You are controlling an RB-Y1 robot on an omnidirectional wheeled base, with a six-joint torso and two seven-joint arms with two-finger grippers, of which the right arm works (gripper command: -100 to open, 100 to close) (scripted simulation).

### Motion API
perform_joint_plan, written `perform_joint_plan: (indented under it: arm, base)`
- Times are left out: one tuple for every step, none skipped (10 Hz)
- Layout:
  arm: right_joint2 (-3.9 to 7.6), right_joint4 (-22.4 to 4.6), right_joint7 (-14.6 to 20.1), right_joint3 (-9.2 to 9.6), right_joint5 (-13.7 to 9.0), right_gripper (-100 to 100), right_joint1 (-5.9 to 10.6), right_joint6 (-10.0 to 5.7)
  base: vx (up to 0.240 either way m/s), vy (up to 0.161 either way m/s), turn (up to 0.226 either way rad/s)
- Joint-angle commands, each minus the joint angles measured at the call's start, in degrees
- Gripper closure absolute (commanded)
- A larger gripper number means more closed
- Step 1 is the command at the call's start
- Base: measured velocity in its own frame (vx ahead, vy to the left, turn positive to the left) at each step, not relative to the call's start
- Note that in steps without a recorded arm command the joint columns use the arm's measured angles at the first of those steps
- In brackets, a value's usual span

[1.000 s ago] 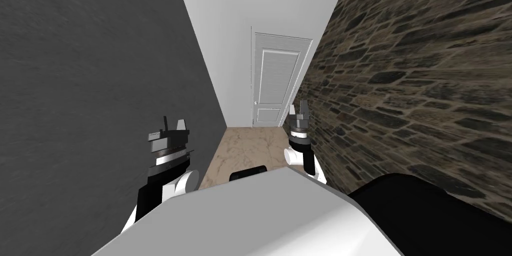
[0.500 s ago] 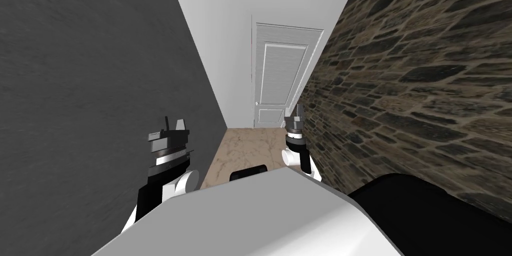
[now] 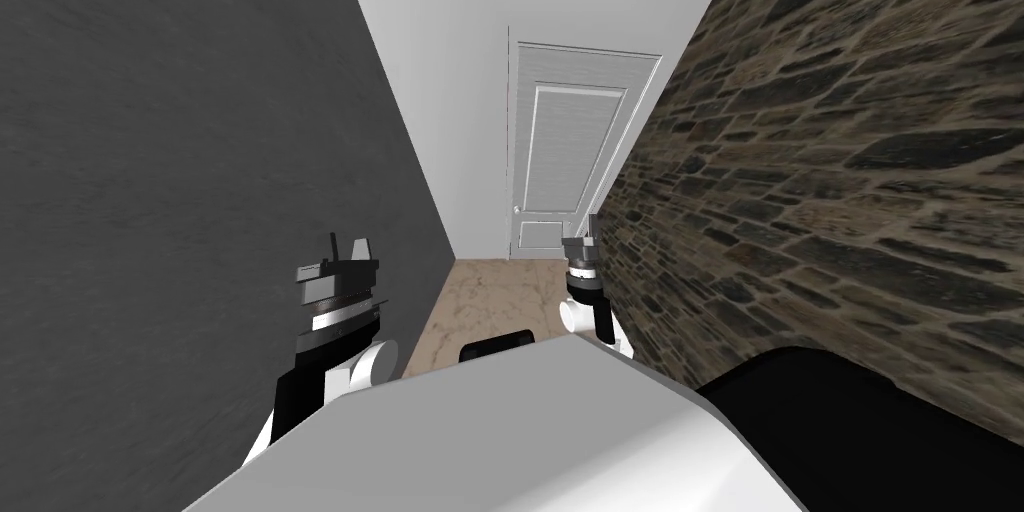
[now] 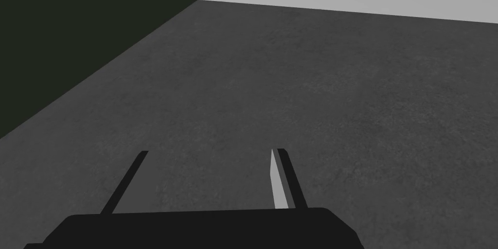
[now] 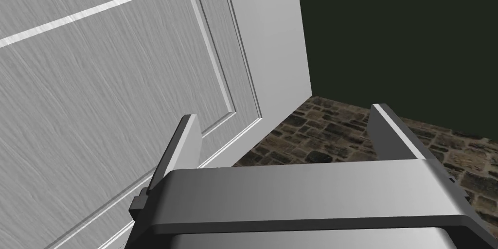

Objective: Pull the door open

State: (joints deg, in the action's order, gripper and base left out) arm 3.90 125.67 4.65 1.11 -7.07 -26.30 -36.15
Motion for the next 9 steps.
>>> perform_joint_plan:
  arm:
    - [0.67,-1.61,1.80,0.49,-1.37,-100,0.23,-0.62]
    - [1.01,-2.58,2.80,0.92,-2.18,-100,0.35,-0.97]
    - [1.36,-3.56,3.80,1.34,-2.99,-100,0.47,-1.31]
    - [1.71,-4.54,4.80,1.77,-3.80,-100,0.59,-1.66]
    - [2.06,-5.51,5.80,2.20,-4.60,-100,0.72,-2.01]
    - [2.43,-6.55,6.86,2.66,-5.46,-100,0.85,-2.37]
    - [2.80,-7.63,7.97,3.13,-6.35,-100,0.98,-2.76]
    - [3.17,-8.70,9.08,3.61,-7.24,-100,1.12,-3.14]
    - [3.55,-9.78,10.18,4.08,-8.13,-100,1.25,-3.52]
  base:
    - [0.085,0.021,0.028]
    - [0.095,0.014,0.026]
    - [0.095,0.006,0.025]
    - [0.097,-0.004,0.031]
    - [0.098,-0.014,0.030]
    - [0.101,-0.008,0.032]
    - [0.105,0.009,0.032]
    - [0.099,0.011,0.031]
    - [0.100,0.004,0.032]
